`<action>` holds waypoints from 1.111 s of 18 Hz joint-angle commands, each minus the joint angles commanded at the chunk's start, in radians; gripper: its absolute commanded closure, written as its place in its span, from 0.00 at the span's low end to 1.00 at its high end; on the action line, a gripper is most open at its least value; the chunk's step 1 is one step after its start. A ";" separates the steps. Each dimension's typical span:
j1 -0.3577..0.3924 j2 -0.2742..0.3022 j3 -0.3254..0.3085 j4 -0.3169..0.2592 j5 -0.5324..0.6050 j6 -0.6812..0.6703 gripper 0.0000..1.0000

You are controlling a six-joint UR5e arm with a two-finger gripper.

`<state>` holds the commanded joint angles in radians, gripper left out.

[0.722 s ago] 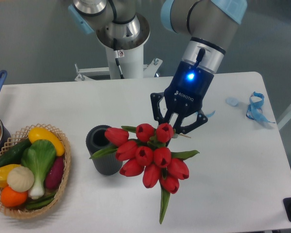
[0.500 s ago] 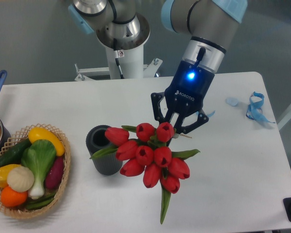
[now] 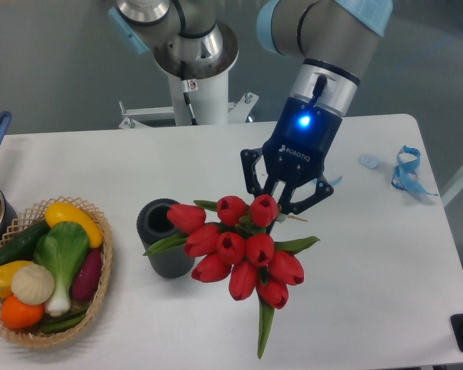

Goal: Insert the flowers into the vase
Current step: 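Hold the red tulip bunch in the gripper above the table, then carry the tulips over the dark grey vase and lower stems in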

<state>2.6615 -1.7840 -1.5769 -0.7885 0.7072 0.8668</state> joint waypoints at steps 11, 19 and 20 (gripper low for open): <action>-0.044 0.014 -0.047 0.021 -0.083 -0.005 0.85; -0.075 0.012 -0.156 0.031 -0.348 0.101 0.85; -0.074 0.012 -0.185 0.031 -0.377 0.145 0.85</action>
<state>2.5878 -1.7717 -1.7622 -0.7578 0.3301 1.0120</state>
